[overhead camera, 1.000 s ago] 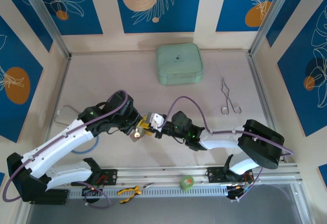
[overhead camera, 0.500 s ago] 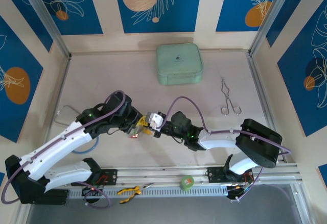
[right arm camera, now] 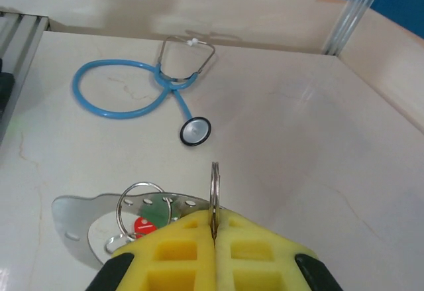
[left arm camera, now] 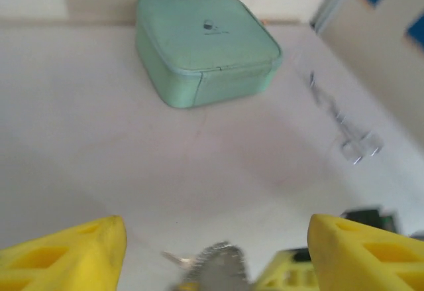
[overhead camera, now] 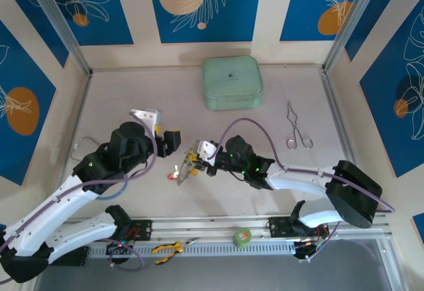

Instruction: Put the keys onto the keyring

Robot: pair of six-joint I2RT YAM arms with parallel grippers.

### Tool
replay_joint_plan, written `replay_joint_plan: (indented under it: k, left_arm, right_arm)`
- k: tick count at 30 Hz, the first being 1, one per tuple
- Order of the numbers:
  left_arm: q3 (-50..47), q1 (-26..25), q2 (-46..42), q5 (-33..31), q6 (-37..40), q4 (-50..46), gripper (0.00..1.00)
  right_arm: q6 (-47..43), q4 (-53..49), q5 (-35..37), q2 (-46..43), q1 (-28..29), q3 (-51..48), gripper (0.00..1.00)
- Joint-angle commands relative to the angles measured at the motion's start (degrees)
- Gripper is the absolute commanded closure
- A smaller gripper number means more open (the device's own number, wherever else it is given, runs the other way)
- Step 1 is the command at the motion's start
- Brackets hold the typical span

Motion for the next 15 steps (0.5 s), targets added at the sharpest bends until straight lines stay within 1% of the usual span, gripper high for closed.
replay_joint_plan:
  k: [1, 2, 4, 6, 8, 9, 11, 12, 15]
  left_arm:
    - [-1.89, 0.22, 0.08, 5.89, 40.07, -1.73, 0.42]
    - [-2.98, 0.14, -0.32, 5.56, 44.29, -1.94, 0.45]
    - [-4.92, 0.03, -1.15, 5.66, 51.46, -2.16, 0.48]
    - [-7.58, 0.03, -2.75, 10.22, 57.78, -0.99, 0.48]
    - [-10.0, 0.09, -3.6, 15.2, 62.03, 1.45, 0.49]
    - [-11.09, 0.08, -3.81, 18.45, 64.21, 2.66, 0.52]
    - [-12.78, 0.07, -3.72, 24.15, 66.17, 5.26, 0.55]
    - [-13.65, 0.05, -3.44, 24.94, 65.92, 7.51, 0.56]
    - [-14.28, 0.06, -1.93, 26.55, 65.67, 9.55, 0.57]
  right_arm:
    - [0.39, -7.35, -5.77, -2.92, -1.53, 3.17, 1.0]
    - [-0.01, -8.51, -6.52, -3.12, -1.84, 3.67, 1.0]
    - [-1.67, -11.24, -7.83, -3.67, -2.03, 4.94, 1.0]
    - [-3.63, -15.01, -8.64, -4.19, -2.12, 6.45, 1.0]
    - [-5.73, -18.72, -9.51, -4.7, -2.45, 7.85, 1.0]
    - [-6.65, -20.56, -9.91, -5.19, -2.66, 8.42, 1.0]
    - [-7.99, -23.09, -10.34, -6.39, -3.09, 9.14, 1.0]
    - [-9.0, -24.52, -10.34, -6.97, -3.14, 9.5, 1.0]
    - [-11.5, -28.0, -9.54, -8.05, -2.93, 10.48, 1.0]
